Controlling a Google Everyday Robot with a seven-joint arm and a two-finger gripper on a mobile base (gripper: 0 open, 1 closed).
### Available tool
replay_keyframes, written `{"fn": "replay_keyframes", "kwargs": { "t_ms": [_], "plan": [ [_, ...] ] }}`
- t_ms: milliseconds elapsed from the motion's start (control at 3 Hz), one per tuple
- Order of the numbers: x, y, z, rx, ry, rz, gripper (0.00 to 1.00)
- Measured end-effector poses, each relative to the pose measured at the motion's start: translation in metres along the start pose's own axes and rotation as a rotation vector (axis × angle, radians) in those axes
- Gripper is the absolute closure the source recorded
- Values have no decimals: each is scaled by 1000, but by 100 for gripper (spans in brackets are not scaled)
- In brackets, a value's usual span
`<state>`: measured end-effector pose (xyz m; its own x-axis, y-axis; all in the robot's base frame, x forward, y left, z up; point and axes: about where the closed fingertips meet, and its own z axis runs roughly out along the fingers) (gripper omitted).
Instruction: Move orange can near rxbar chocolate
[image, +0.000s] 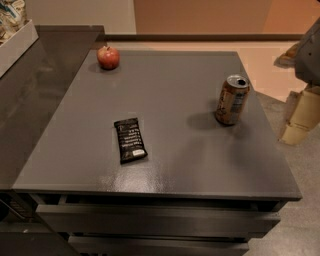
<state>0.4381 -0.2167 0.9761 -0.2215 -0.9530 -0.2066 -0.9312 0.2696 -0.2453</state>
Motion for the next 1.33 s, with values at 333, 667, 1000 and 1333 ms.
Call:
{"fn": "replay_keyframes", "kwargs": {
  "t_ms": [333, 667, 1000, 1333],
  "plan": [
    [0, 0, 0, 2, 0, 0, 0],
    [-6, -16, 14, 8, -33, 24, 0],
    [-14, -40, 31, 24, -80, 63, 0],
    [-23, -68, 52, 38, -141, 117, 0]
  ]
}}
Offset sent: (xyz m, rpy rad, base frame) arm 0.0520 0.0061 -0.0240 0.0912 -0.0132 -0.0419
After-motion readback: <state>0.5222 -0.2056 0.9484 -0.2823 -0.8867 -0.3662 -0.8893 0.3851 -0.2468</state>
